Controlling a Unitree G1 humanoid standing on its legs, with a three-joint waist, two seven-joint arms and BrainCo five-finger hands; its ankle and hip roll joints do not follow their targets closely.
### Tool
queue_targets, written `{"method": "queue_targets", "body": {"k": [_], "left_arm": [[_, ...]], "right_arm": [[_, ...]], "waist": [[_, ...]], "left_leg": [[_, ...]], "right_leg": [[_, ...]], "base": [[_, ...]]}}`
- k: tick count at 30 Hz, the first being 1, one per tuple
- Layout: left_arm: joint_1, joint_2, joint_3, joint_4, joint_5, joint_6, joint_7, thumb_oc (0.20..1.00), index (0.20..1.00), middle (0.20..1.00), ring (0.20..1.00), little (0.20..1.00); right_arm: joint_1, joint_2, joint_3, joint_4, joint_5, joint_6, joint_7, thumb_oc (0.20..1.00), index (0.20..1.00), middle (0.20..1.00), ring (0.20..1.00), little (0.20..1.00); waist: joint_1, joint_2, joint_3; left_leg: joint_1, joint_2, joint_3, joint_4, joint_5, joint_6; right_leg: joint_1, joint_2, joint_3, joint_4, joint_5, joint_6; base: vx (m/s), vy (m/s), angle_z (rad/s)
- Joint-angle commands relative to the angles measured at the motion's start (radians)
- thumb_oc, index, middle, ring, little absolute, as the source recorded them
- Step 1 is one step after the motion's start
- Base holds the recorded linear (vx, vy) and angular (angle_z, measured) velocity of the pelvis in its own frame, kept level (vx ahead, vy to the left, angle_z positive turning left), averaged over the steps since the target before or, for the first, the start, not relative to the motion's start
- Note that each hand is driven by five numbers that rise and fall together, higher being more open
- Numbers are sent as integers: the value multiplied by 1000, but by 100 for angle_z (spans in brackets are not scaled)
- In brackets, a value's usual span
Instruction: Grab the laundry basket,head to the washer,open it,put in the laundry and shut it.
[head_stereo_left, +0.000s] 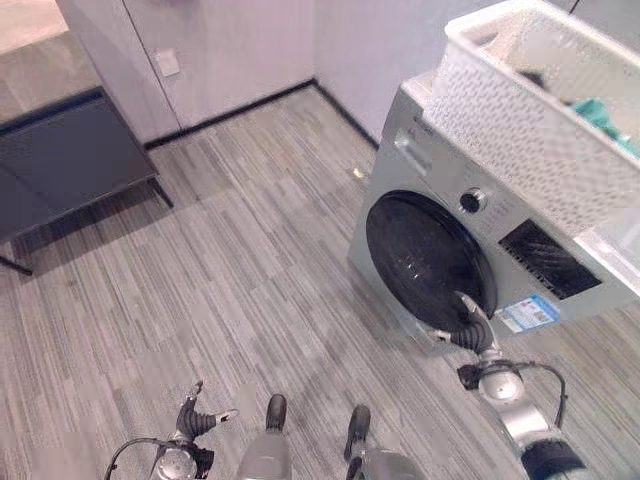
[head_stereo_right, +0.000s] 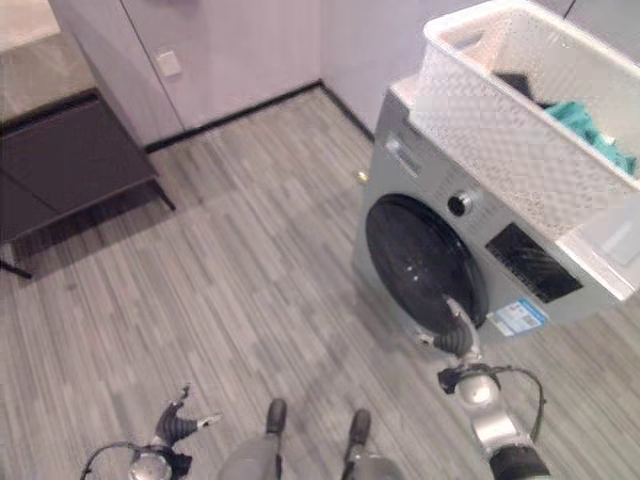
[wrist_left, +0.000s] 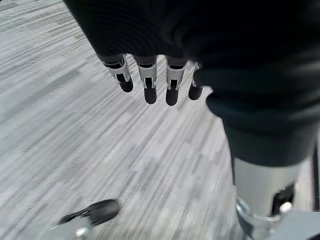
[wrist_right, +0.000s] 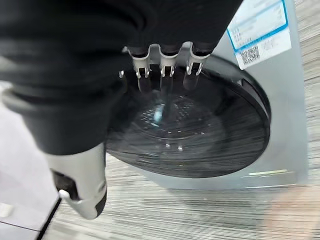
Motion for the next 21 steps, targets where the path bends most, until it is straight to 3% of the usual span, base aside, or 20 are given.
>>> {"method": "queue_targets", "body": {"k": [1, 15, 21], "left_arm": [[-11, 45, -28, 18, 6, -38, 17, 1000, 1000, 1000, 1000, 1000], [-28, 28, -28, 3, -8, -29, 27, 1000, 1000, 1000, 1000, 1000], [-32, 32, -45, -2, -18, -27, 24, 1000, 1000, 1000, 1000, 1000]], "right_arm": [[1, -59, -40, -48, -36, 1, -78, 1000, 1000, 1000, 1000, 1000], [68, -91, -216, -91, -72, 44, -187, 1000, 1000, 1000, 1000, 1000], [-28, -85, -163, 28, -23, 45, -187, 1000, 1000, 1000, 1000, 1000]], "waist": [[-3, -55, -32], [-36, -64, -30], [-20, -58, -17]], "left_leg": [[-49, 59, 0, 8, -77, 4], [-47, 58, 4, 3, -87, 12], [-61, 58, 0, 3, -84, 12]], "right_leg": [[21, -166, 21, 0, -103, 103], [2, -170, 30, 0, -96, 108], [-14, -171, 30, 0, -92, 108]], "base": [[-6, 9, 4], [3, -1, -1], [0, 0, 0]]}}
